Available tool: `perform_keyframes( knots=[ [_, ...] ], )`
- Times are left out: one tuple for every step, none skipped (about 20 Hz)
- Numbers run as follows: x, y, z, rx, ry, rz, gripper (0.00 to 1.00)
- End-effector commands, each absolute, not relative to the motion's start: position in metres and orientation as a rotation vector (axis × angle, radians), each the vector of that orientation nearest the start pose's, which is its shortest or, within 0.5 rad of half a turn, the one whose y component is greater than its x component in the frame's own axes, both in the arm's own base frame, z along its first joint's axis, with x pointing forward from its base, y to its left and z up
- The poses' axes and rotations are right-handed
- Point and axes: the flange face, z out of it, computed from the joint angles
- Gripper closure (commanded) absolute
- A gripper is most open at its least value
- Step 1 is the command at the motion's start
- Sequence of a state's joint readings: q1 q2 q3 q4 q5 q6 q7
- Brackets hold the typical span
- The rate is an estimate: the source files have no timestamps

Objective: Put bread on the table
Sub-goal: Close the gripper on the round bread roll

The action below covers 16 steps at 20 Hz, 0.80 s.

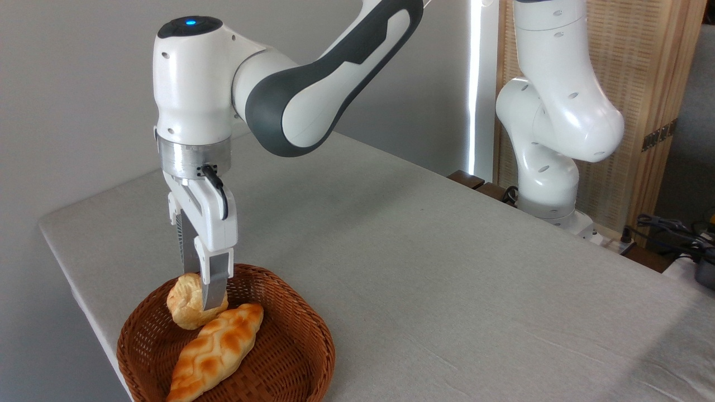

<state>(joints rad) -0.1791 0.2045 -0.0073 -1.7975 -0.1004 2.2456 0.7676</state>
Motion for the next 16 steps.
perform_keyframes(
  knots=[
    [0.633, -0.119, 0.450, -2.759, 1.421, -0.395, 0.69],
    [0.633, -0.119, 0.450, -2.759, 1.421, -0.395, 0.70],
    [0.633, -0.119, 0.449, -2.759, 1.421, -0.393, 0.72],
    [0.633, -0.119, 0.448, -2.762, 1.418, -0.394, 0.72],
    [0.633, -0.119, 0.447, -2.760, 1.419, -0.393, 0.76],
    [0.634, -0.119, 0.448, -2.756, 1.416, -0.408, 0.79],
    [0.636, -0.120, 0.449, -2.746, 1.415, -0.432, 0.85],
    [0.637, -0.120, 0.450, -2.743, 1.413, -0.443, 0.87],
    [0.638, -0.120, 0.449, -2.740, 1.411, -0.452, 0.90],
    [0.638, -0.120, 0.450, -2.739, 1.410, -0.456, 0.90],
    [0.638, -0.120, 0.452, -2.740, 1.407, -0.461, 0.90],
    [0.638, -0.119, 0.452, -2.744, 1.403, -0.463, 0.90],
    [0.638, -0.119, 0.453, -2.748, 1.401, -0.467, 0.90],
    [0.638, -0.119, 0.456, -2.750, 1.396, -0.478, 0.90],
    [0.637, -0.119, 0.458, -2.751, 1.395, -0.481, 0.91],
    [0.636, -0.119, 0.460, -2.748, 1.395, -0.484, 0.94]
  ],
)
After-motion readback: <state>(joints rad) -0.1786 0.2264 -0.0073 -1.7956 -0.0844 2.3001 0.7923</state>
